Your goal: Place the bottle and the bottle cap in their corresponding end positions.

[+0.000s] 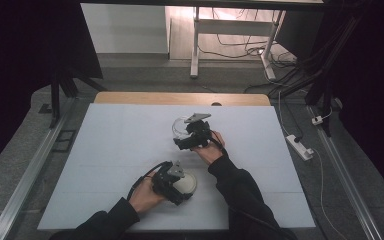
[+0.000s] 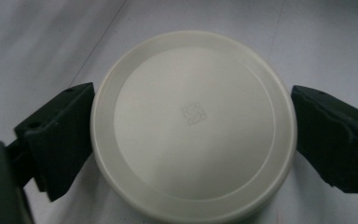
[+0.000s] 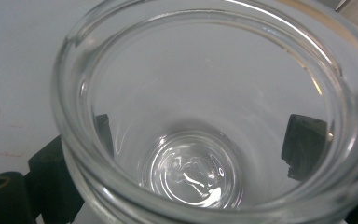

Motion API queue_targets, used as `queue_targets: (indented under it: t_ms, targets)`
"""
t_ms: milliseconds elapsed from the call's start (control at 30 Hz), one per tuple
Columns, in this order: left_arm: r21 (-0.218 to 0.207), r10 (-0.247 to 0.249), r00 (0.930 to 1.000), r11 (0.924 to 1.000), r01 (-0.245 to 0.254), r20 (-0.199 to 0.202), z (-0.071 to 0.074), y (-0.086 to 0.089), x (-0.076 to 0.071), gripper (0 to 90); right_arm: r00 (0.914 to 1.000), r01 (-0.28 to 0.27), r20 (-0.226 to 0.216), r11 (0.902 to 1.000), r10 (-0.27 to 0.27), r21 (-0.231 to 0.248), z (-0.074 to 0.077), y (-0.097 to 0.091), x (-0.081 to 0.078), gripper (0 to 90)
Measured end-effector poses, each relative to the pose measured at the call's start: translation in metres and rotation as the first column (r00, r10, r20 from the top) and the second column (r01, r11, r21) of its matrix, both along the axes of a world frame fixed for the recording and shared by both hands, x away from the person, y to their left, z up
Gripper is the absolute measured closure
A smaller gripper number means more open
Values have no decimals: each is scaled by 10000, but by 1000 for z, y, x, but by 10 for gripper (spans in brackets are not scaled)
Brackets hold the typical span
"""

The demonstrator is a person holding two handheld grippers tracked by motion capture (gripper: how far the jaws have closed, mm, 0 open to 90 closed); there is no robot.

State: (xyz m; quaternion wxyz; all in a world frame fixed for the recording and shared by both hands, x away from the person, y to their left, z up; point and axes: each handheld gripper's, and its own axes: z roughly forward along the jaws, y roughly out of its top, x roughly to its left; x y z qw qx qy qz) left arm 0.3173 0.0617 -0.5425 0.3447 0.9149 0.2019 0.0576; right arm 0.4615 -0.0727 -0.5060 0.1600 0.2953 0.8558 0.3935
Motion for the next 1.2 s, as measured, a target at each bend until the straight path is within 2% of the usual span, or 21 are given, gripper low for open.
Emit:
queue_targets:
  t_ms: [200,400,500,733,967,1200]
  targets:
    - [-384,10,10000,9993,-10,8,2,4,0,0,9998,-168,-88,9998,169,54,1,-2,0,31]
    - [-520,73,10000,9986,-71,30,5,7,-2,0,9994,-181,-286,9996,187,210,4,-5,-1,12]
    - [-522,40,10000,9986,-39,7,8,10,-4,0,9995,-183,-250,9996,188,192,5,-5,-2,5]
    - [-830,251,9992,9962,-275,-300,15,20,-6,0,9998,-204,-70,9996,205,189,7,-7,-7,0]
    - [-733,319,9989,9967,-344,-357,15,32,-8,0,9996,-214,-182,9996,217,158,6,-11,-10,0]
    - [-849,495,9971,9949,-543,-581,16,43,-10,0,9994,-219,-280,9996,224,204,7,-16,-15,0]
